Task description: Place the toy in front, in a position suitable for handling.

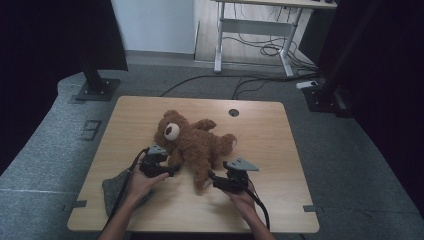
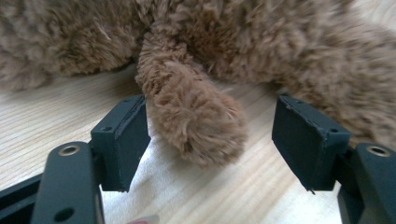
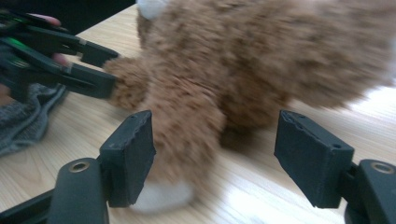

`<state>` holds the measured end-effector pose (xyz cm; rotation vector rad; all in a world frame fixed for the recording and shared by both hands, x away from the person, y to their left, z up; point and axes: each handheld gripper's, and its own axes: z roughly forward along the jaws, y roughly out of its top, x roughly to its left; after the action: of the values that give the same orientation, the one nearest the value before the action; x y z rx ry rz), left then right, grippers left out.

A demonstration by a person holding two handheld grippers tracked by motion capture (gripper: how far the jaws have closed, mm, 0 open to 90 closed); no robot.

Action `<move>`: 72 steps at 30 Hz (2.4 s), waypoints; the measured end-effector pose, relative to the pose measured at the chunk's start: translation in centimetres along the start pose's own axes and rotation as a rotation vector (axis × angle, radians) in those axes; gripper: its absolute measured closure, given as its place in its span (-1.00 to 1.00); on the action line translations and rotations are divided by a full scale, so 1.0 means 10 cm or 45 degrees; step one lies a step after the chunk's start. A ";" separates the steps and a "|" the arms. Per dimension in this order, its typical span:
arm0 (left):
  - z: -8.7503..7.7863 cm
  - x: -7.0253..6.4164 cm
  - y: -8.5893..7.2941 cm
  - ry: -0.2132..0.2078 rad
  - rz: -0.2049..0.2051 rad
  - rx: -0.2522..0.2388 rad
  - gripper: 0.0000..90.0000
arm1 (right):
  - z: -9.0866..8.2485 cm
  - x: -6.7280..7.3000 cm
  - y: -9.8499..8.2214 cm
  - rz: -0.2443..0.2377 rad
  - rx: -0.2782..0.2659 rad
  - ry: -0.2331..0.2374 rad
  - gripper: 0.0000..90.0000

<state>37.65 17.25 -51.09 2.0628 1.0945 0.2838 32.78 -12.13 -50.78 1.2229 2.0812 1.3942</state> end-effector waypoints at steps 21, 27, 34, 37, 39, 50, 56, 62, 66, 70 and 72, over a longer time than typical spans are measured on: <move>0.20 0.01 -0.01 -0.042 -0.018 0.045 0.54 | 0.63 0.15 -0.05 -0.044 0.146 0.039 0.38; 0.16 -0.04 0.01 -0.054 0.009 -0.021 0.69 | 0.53 0.09 -0.03 -0.059 0.039 0.012 0.51; 0.03 -0.15 0.15 -0.085 0.018 -0.148 0.73 | 0.37 0.01 0.06 -0.048 -0.103 0.018 0.53; -0.04 -0.25 0.22 -0.093 0.050 -0.189 0.74 | 0.22 -0.07 0.14 -0.053 -0.157 0.029 0.54; -0.08 -0.33 0.26 -0.112 0.064 -0.212 0.74 | 0.13 -0.13 0.17 -0.047 -0.185 0.045 0.55; -0.20 -0.61 0.32 -0.155 0.120 -0.258 0.74 | -0.14 -0.35 0.18 -0.068 -0.236 0.009 0.55; -0.26 -0.79 0.31 -0.174 0.175 -0.271 0.74 | -0.28 -0.47 0.14 -0.082 -0.235 0.000 0.54; -0.22 -0.97 0.24 -0.196 0.219 -0.241 0.74 | -0.32 -0.59 0.08 -0.062 -0.195 0.013 0.51; -0.21 -0.99 0.20 -0.203 0.215 -0.229 0.74 | -0.35 -0.58 0.05 -0.080 -0.177 0.008 0.50; -0.21 -1.02 0.12 -0.205 0.213 -0.217 0.74 | -0.38 -0.57 0.00 -0.089 -0.164 0.016 0.49; -0.19 -1.00 0.08 -0.210 0.202 -0.206 0.73 | -0.36 -0.59 -0.06 -0.068 -0.137 0.032 0.45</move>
<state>31.07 10.14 -47.74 1.9922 0.7854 0.2664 33.40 -19.06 -50.70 1.1042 2.0115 1.4840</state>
